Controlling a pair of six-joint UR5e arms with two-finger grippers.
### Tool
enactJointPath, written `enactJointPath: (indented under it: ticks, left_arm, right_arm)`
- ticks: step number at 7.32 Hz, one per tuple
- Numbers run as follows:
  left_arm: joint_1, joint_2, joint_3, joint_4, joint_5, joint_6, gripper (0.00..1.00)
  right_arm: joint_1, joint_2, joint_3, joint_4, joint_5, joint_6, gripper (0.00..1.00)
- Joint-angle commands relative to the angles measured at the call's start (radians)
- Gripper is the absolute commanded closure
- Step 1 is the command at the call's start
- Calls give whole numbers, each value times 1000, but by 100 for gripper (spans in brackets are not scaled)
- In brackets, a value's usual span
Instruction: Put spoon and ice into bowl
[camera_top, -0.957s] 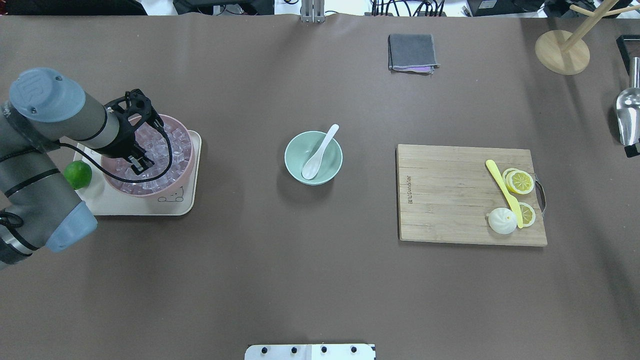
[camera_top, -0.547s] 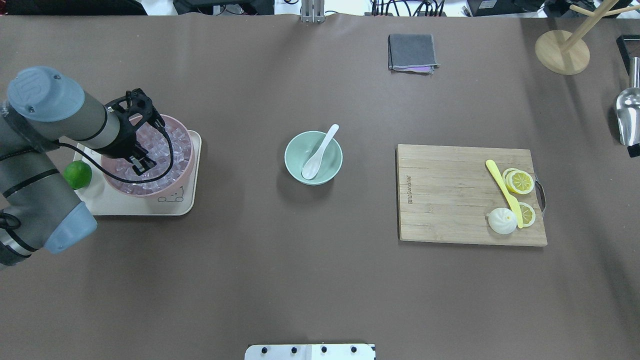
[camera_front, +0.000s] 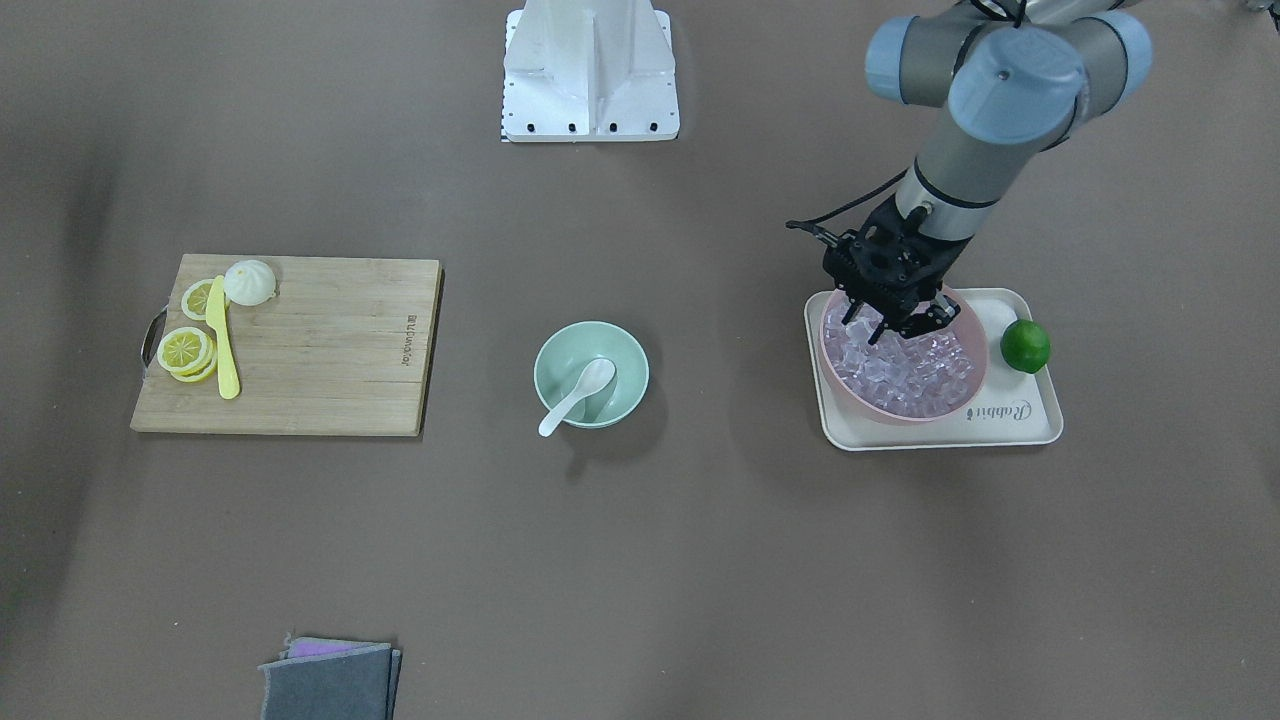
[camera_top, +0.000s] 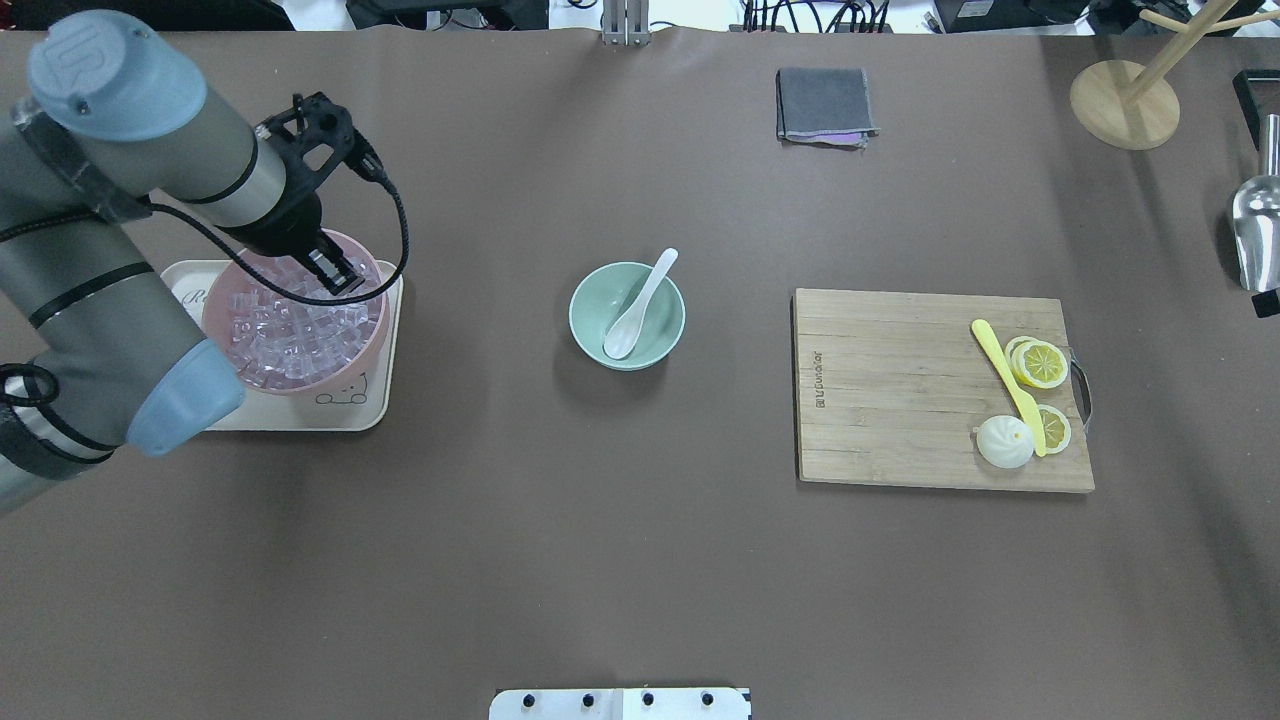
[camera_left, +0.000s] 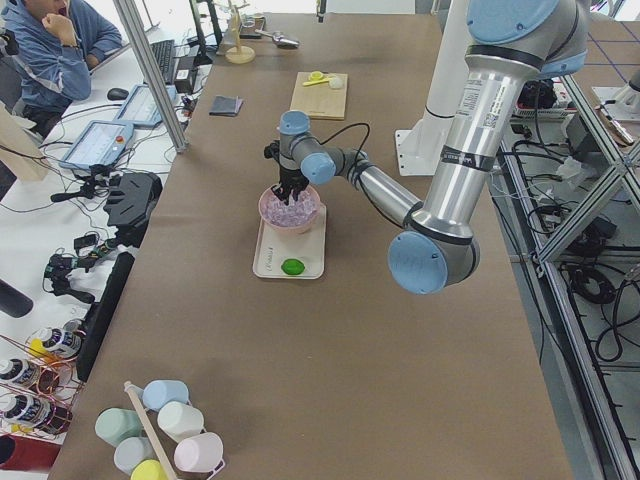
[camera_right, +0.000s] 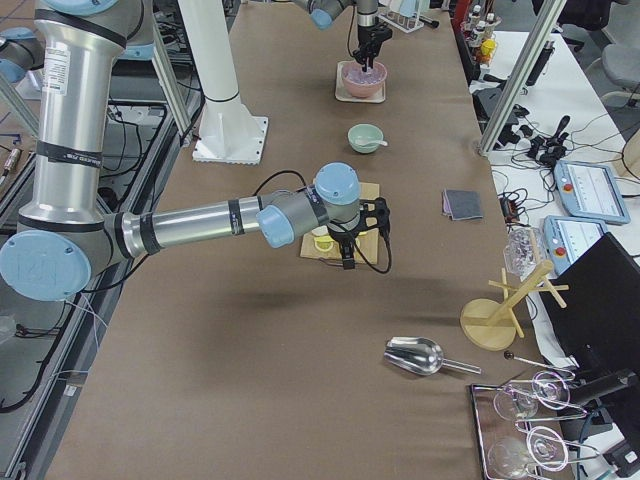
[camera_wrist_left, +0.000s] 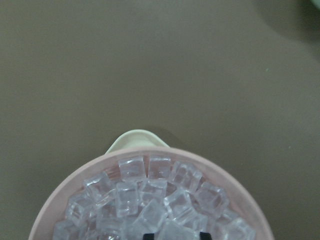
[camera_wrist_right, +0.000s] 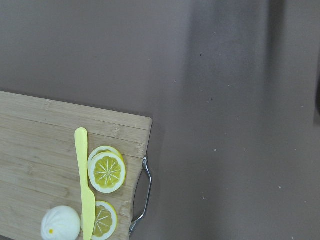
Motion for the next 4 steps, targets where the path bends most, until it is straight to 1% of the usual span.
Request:
enactJointPath:
  ticks: [1,2,3,4]
  left_arm:
    - [84,-160,42,65,8,-242,100]
    - [120,-256,134,62,38,-342,100]
    - [199,-345,231,54,117,-437,100]
    - [234,-427,347,-7,147,-525,100]
  right_arm:
    - [3,2,-1,0,1,0,0]
    - [5,2,-1,0,-1,0,0]
    - [8,1,0,0,-1,0,0]
    - [6,1,0,0,-1,0,0]
